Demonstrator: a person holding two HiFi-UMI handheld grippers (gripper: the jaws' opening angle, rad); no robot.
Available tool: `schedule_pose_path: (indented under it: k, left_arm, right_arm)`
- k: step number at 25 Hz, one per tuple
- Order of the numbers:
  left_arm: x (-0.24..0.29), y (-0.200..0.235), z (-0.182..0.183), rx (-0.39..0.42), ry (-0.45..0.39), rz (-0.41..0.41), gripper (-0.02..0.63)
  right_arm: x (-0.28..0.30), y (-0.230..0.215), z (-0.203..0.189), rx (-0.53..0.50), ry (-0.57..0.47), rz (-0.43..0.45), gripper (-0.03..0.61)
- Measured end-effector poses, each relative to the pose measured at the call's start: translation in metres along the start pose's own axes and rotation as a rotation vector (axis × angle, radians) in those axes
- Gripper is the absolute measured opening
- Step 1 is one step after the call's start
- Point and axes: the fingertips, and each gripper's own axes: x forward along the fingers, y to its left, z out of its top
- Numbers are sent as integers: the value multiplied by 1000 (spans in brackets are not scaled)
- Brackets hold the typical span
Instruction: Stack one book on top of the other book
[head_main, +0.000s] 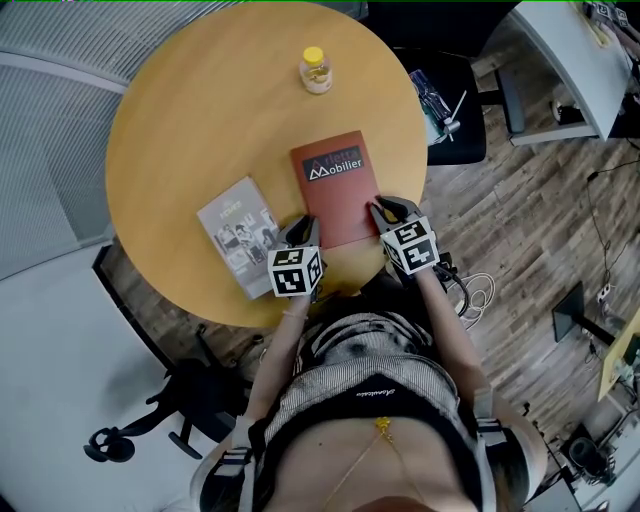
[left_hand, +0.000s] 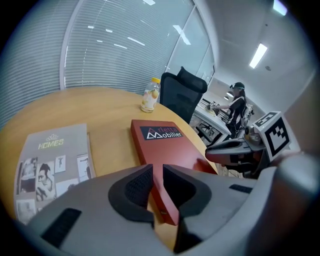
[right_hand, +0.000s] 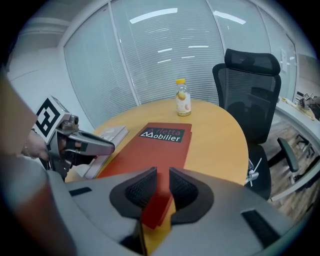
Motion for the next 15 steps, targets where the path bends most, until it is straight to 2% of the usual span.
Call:
schedule_pose_path:
  k: [1,3,8,15]
  left_arm:
    - [1,1,0,-9,4,-1,55]
    - [3,2,-3,-29,24,-9,152]
    - [13,4,-13,-83,92,-23,161]
    - [24,3,-17,-84,171,-13,181]
  right_arm:
    - [1,-1,0,10,3,3,87]
    - [3,-2,-1,28,12,13,126]
    - [11,-5,-4,77,38,43,181]
    - [22,-9,-14,122,98,72,196]
